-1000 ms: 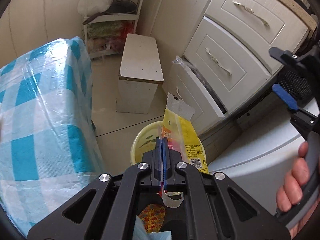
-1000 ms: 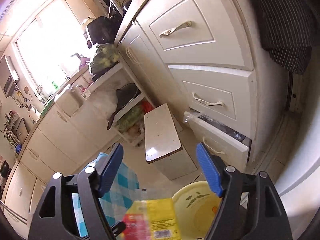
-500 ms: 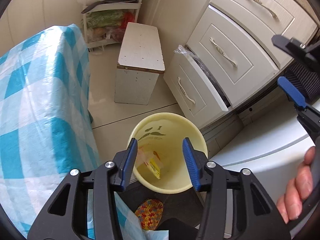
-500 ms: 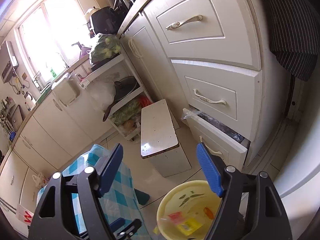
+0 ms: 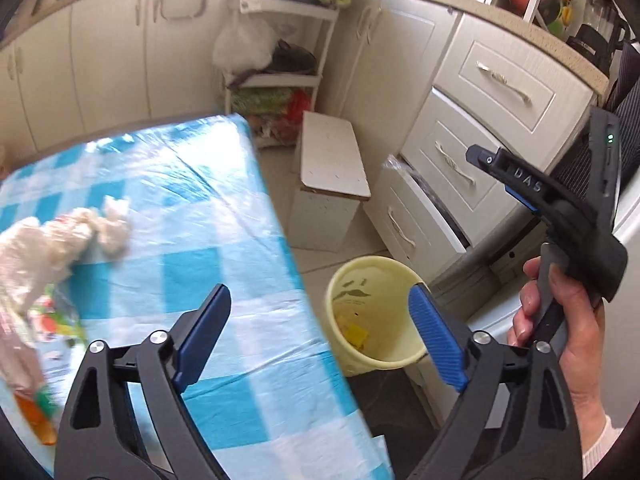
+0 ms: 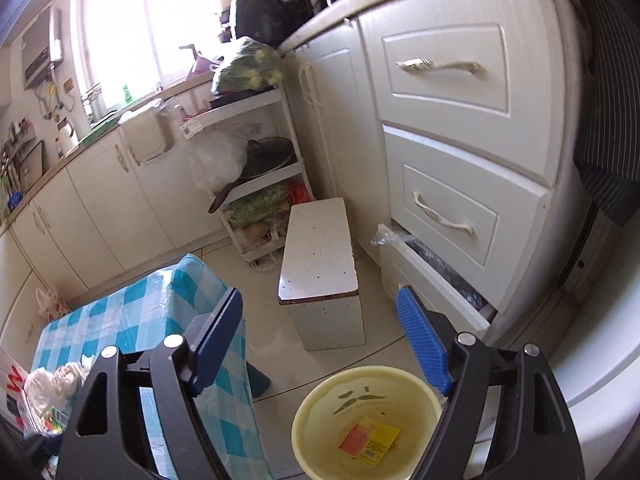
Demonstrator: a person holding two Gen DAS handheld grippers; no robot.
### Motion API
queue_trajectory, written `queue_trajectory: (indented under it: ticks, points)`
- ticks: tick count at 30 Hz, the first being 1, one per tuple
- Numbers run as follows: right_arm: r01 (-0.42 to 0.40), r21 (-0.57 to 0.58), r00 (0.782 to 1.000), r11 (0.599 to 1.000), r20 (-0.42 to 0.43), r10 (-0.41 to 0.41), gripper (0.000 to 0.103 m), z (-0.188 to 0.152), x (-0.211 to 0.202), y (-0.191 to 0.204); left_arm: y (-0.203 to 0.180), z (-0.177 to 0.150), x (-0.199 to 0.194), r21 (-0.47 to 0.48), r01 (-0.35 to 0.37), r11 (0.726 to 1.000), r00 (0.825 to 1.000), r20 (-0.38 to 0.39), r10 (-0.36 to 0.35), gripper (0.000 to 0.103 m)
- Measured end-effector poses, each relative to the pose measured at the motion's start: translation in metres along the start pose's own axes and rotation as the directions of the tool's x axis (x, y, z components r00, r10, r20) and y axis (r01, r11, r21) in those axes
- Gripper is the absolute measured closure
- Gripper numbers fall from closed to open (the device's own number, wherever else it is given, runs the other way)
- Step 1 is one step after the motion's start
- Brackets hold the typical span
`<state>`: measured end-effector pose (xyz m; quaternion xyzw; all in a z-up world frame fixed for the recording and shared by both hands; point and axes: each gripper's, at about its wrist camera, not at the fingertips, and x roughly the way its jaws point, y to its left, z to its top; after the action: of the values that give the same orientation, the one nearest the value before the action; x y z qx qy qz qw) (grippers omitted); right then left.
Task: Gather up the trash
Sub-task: 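Move both open tools back over the table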
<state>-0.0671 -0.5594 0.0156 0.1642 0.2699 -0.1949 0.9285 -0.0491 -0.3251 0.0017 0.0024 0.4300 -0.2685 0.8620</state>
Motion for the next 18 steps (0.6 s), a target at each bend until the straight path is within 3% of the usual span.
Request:
queue_trajectory:
  ticks: [6,11,14,18]
  points:
    - [-0.033,-0.054,0.999,0.998,0.036,0.035,0.018,0.000,-0.012,0.024,0.034,-0.003,-0.053,0.010,-0.055,0.998,0.992,0.111,0.053,0.010]
    - [-0.048,-0.075,0.996,0.996,0.069,0.053,0.017,0.000,-0.024,0.043,0.073,-0.016,-0.085,-0.002,-0.012,1.000,0.984,0.177,0.013,0.007]
    - [-0.067,-0.104,0.994,0.992,0.080,0.076,0.015,-0.001,-0.029,0.057,0.093,-0.027,-0.103,0.020,-0.103,0.994,0.979,0.179,0.098,0.007]
    - [-0.093,-0.166,0.991,0.982,0.084,0.108,0.014,-0.004,-0.035,0.078,0.137,-0.038,-0.131,-0.048,-0.193,0.980,0.961,0.192,0.199,0.007]
